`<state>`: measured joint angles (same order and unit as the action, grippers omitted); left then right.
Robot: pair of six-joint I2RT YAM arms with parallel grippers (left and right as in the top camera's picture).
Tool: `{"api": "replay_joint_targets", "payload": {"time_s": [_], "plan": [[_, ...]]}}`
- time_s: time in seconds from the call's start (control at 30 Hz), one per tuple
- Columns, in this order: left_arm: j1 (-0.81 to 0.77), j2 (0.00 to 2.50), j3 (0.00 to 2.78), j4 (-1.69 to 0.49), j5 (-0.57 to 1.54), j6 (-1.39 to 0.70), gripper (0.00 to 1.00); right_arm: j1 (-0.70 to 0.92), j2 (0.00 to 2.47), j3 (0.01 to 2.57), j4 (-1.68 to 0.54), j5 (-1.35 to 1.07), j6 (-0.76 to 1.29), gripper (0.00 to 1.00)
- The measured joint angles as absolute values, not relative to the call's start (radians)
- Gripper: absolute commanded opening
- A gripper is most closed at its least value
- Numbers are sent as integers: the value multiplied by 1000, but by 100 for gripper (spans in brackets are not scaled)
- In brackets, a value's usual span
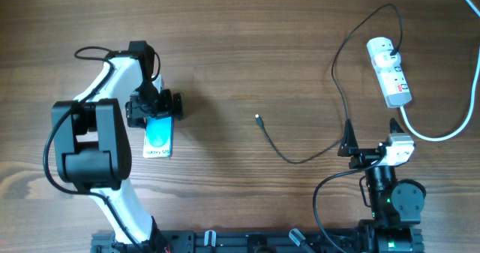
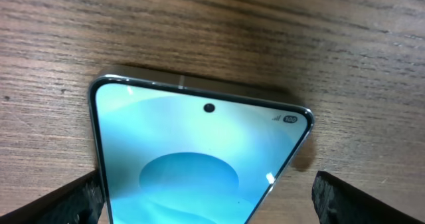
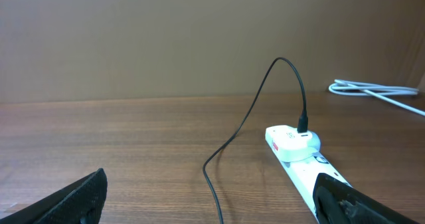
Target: Plug charger to phone and switch on socket
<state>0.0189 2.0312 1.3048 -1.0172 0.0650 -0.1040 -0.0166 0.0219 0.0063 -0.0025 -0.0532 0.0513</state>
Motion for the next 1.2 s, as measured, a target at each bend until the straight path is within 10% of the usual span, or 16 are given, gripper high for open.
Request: {"api": "replay_joint_targets", "payload": {"time_s": [1.2], "plan": [[-190, 1995, 1245, -939, 7, -88, 100, -17, 22, 6, -2, -53, 51, 100]]}}
